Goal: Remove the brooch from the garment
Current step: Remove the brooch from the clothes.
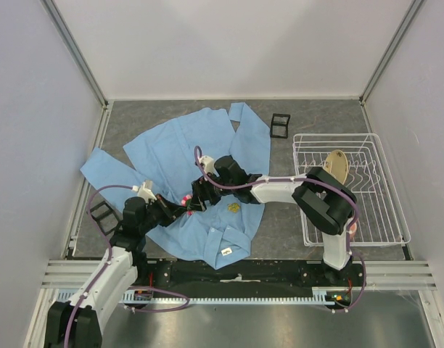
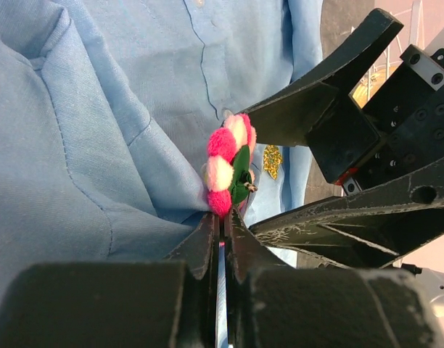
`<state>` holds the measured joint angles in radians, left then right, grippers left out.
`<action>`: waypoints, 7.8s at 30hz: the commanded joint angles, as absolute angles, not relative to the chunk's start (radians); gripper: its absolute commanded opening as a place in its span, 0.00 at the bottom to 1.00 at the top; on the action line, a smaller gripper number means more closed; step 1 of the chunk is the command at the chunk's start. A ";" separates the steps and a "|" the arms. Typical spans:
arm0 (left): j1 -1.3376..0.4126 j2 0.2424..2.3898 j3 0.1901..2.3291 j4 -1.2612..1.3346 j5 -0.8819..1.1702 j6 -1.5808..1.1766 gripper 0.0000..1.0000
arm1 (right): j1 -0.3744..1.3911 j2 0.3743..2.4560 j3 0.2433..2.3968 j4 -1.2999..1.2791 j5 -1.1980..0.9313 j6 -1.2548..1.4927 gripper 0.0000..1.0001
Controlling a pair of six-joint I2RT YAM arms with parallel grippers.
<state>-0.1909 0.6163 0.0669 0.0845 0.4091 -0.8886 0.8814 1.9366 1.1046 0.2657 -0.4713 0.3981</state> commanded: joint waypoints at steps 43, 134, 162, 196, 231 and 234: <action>-0.186 0.595 0.061 0.132 0.466 -0.888 0.02 | 0.827 1.971 1.075 0.426 -0.583 0.494 0.58; -0.181 0.626 0.002 0.242 0.514 -0.919 0.02 | 0.772 2.072 0.977 0.942 -0.827 0.778 0.16; -0.183 0.673 0.017 0.275 0.537 -0.893 0.43 | 0.778 2.077 0.951 0.963 -0.787 0.804 0.00; -0.187 0.641 0.015 0.238 0.526 -0.885 0.16 | 0.773 2.092 0.937 0.989 -0.804 0.828 0.00; -0.187 0.301 0.173 -0.385 0.318 -1.077 0.64 | 1.219 1.925 0.810 1.049 0.388 -0.520 0.00; -0.187 0.354 0.123 -0.397 0.285 -1.230 0.35 | 1.226 1.948 0.819 1.092 0.405 -0.540 0.00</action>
